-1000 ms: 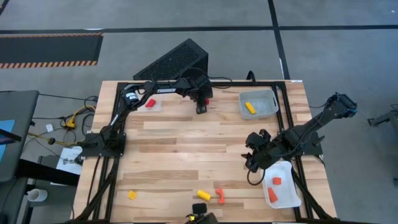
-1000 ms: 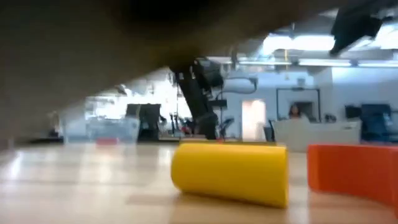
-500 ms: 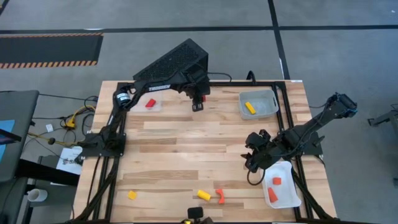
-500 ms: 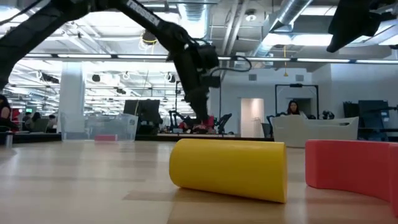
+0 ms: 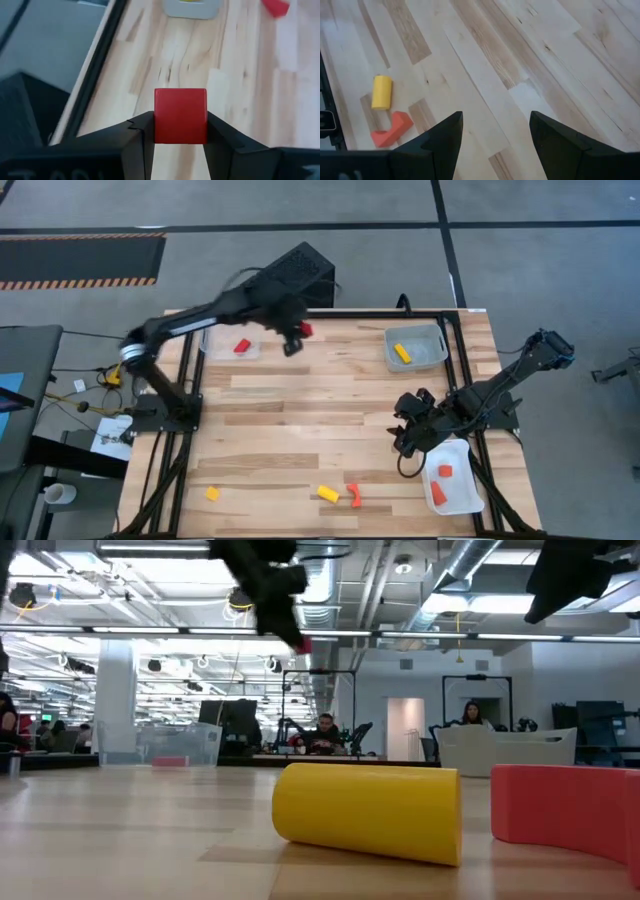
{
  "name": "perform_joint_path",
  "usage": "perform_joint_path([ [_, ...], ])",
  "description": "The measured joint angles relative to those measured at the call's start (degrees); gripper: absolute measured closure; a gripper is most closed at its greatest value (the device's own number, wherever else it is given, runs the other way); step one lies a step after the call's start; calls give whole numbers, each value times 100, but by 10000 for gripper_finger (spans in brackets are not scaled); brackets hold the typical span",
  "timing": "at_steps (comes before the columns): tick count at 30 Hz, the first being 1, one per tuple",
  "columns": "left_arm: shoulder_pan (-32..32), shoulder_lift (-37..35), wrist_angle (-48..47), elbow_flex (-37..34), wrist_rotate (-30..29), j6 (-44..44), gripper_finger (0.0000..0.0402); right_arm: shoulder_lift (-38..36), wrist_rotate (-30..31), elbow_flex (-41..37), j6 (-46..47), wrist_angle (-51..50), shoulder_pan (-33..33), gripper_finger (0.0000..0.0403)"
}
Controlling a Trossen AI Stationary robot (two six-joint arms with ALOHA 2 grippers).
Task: Sort & place blocks by color
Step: Put the top red block into the transparent bin, then put the right yellow block into the gray bin
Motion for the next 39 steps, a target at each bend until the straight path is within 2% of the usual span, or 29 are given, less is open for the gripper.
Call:
perform_joint_path([
  [3,366,-834,266,-859,236,-567,306,1,15,0,-53,84,0,148],
  [5,667,-1339,242,-1433,173,-872,306,-1,19,0,-105,210,0,148],
  [8,1125,-1861,79,-2143,-448,-1247,306,0,19,0,-257,383,0,148],
  [12,1706,-2132,-111,-2641,-963,-1450,306,1,48,0,-414,548,0,148],
  [18,2377,-1843,-361,-3090,-1670,-1454,306,1,186,0,-514,586,-4,148],
  [24,2874,-1290,-310,-3334,-1740,-1447,306,0,196,0,-633,594,-23,148],
  [32,3039,-582,22,-3339,-1750,-1445,302,1,205,0,-702,592,-26,148],
  [39,3000,-305,90,-3288,-1668,-1208,190,0,212,0,-702,600,-26,148],
])
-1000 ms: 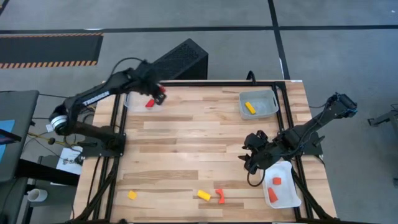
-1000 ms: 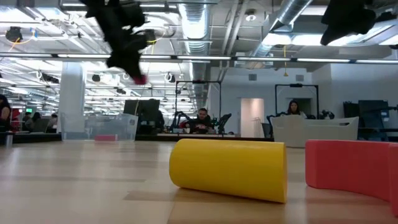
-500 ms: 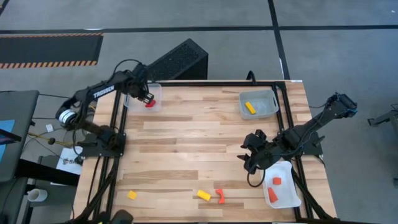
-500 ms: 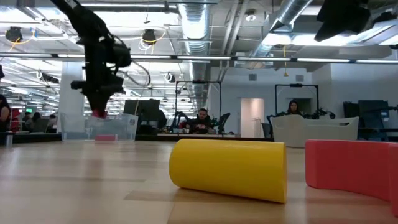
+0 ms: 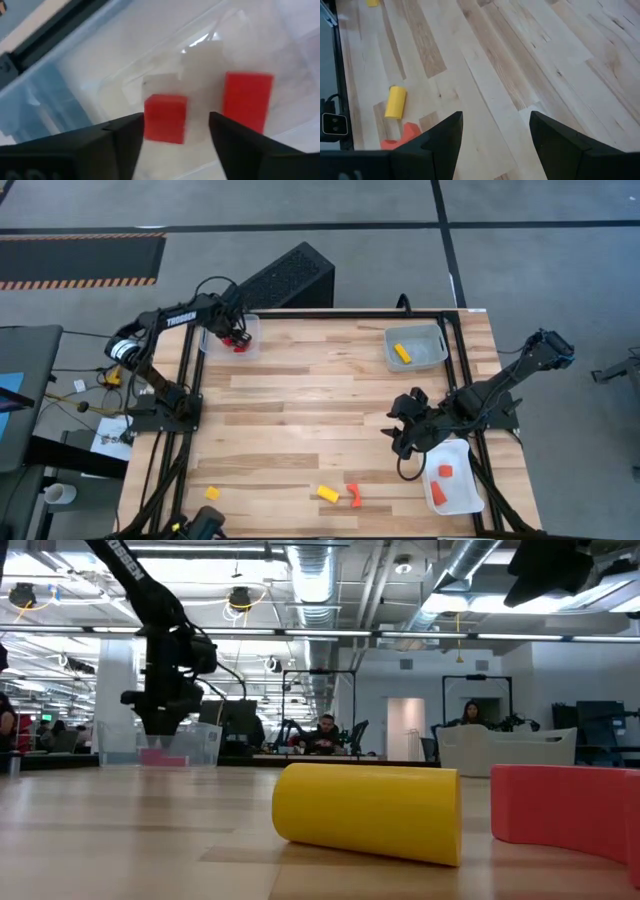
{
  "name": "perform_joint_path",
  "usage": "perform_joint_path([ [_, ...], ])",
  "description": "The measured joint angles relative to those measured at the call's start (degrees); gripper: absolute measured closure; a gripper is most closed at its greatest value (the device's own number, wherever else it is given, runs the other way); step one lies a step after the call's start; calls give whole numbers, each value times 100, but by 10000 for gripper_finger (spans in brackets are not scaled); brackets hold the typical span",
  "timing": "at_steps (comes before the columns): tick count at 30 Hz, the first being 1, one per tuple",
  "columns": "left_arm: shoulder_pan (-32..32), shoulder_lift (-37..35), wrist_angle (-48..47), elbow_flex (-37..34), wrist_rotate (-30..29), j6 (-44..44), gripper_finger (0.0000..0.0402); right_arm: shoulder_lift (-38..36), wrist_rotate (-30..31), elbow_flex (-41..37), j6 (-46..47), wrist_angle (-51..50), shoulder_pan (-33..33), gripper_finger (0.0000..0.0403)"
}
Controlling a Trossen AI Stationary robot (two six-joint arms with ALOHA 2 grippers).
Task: Sort & place blocks by color
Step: Put the right yellow block into the gray bin
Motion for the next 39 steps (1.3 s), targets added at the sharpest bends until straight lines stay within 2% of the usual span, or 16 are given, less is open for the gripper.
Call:
perform_joint_path([
  [6,-92,-156,-300,325,329,16,132,1,122,0,-4,220,0,148],
  [12,-556,-1282,157,316,784,-287,124,224,112,1,-558,1177,20,148],
  [16,-1204,-2226,700,148,897,-480,124,647,66,6,-696,1708,-11,148],
  [19,-1825,-2854,1052,91,983,-750,123,1100,-196,2,-747,2013,-101,148],
  [25,-3378,-3727,2078,-139,778,-1003,123,1865,-692,27,-747,2543,-186,148],
  [29,-4198,-3986,3165,-566,477,-993,123,2271,-841,370,-754,2433,-216,148],
  [36,-4982,-4057,4171,-1233,322,-1191,122,2900,-982,1368,-1155,2056,-216,148],
  [39,-5274,-4042,4887,-1599,320,-1310,122,3168,-1193,1652,-1488,1973,-216,148],
])
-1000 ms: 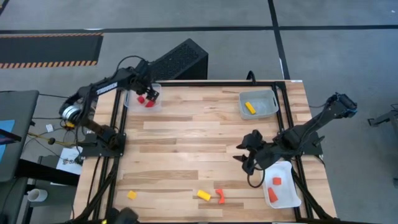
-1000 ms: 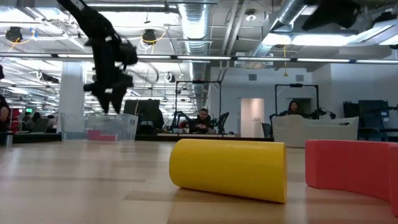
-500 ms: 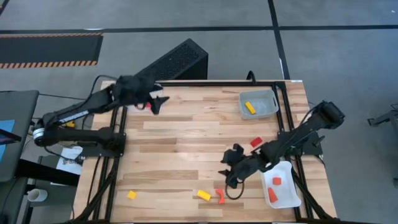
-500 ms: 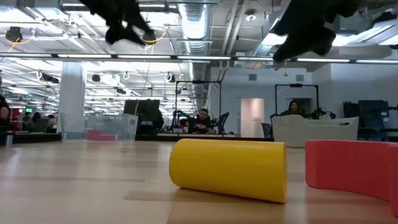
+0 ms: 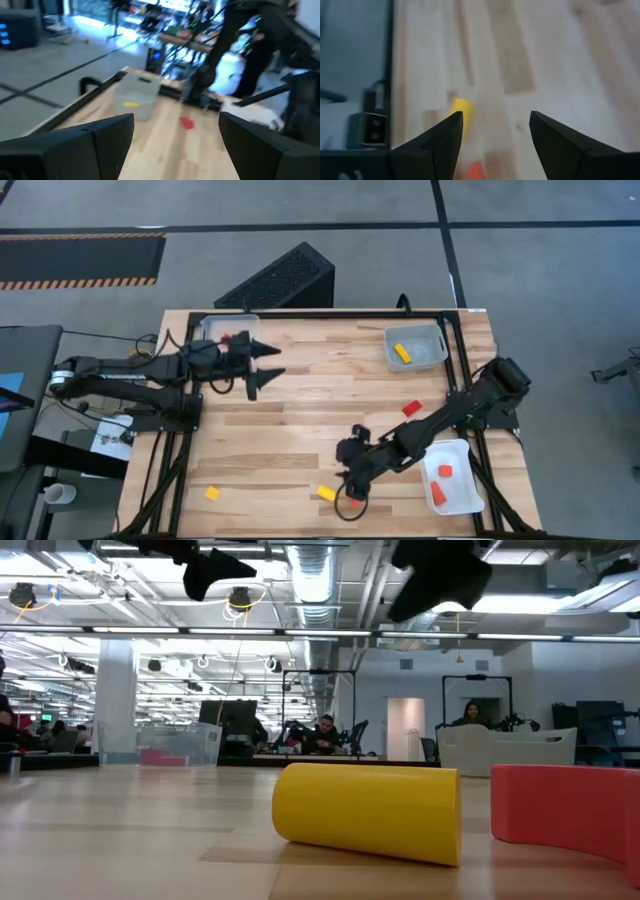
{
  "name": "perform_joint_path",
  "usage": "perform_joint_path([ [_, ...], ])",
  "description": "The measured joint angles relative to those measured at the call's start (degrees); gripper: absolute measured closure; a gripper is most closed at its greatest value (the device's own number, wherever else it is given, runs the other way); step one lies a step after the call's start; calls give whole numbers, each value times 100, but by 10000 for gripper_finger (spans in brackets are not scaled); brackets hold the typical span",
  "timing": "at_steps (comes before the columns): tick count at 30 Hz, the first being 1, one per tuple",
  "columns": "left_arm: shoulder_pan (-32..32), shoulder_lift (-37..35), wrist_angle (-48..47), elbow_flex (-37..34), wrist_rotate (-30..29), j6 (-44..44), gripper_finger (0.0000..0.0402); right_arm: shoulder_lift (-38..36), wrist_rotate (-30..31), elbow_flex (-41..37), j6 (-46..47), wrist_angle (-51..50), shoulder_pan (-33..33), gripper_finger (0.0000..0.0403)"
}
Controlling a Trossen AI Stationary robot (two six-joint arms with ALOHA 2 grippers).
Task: Sort & place blocks by color
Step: Put the right yellow block into the gray bin
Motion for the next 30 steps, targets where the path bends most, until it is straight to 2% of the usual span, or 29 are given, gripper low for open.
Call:
perform_joint_path([
  [5,-668,-4,1317,-790,-97,-197,122,602,-590,254,-154,289,-2,148],
  [9,-1148,-2,2049,-1309,-658,-224,122,965,-840,257,401,411,-9,148],
  [15,-1662,-1,2344,-1756,-1568,-249,122,1245,-1384,256,1236,499,-149,148],
  [17,-1757,-1,2350,-1783,-1798,-260,122,1245,-1380,256,1328,581,-114,148],
  [21,-1849,-6,2424,-1783,-1843,-219,122,1197,-1212,271,1420,690,-27,148],
  [27,-1869,-5,2393,-1783,-1843,-215,122,1379,-949,830,1346,579,128,148],
  [30,-1869,-4,2401,-1780,-1844,-266,122,1503,-689,1187,1173,-116,230,148],
])
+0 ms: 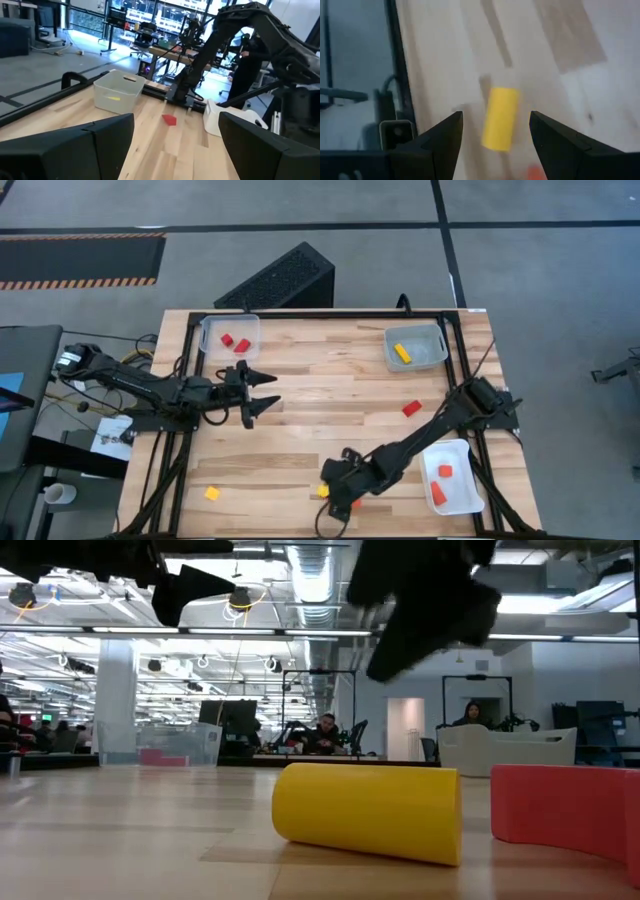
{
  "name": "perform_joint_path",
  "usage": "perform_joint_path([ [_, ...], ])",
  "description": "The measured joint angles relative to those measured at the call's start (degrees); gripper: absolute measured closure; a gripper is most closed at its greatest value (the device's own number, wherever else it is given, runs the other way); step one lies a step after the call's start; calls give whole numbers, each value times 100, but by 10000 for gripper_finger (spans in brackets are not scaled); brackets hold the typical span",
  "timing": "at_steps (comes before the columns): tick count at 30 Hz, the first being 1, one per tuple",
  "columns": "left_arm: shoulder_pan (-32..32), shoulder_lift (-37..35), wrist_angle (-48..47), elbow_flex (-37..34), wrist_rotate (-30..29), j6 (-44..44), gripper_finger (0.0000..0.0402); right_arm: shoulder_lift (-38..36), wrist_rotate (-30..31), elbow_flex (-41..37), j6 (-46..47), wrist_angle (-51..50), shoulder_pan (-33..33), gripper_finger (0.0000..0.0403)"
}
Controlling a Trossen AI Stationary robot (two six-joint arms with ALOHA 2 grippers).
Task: Sort & place blocks by color
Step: Put the right yellow block into the gray bin
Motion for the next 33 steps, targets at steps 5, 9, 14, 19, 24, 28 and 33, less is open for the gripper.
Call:
perform_joint_path([
  [5,0,25,-137,7,-5,-141,123,502,88,633,-83,-621,49,148],
  [9,-7,106,-239,11,-29,-251,123,891,32,1092,-178,-941,34,148],
  [14,-75,147,-289,4,-49,-270,123,1205,-22,1287,-186,-1241,19,148],
  [19,-122,149,-300,4,-51,-263,123,1306,-133,1313,-129,-1420,2,148],
  [24,-122,149,-259,4,-52,-267,123,1340,-189,1300,-118,-1628,-33,148],
  [28,-122,149,-269,4,-53,-267,123,1340,-203,1300,-118,-1656,-34,149],
  [33,-122,149,-259,4,-54,-270,123,1338,-201,1282,-131,-1771,-40,172],
])
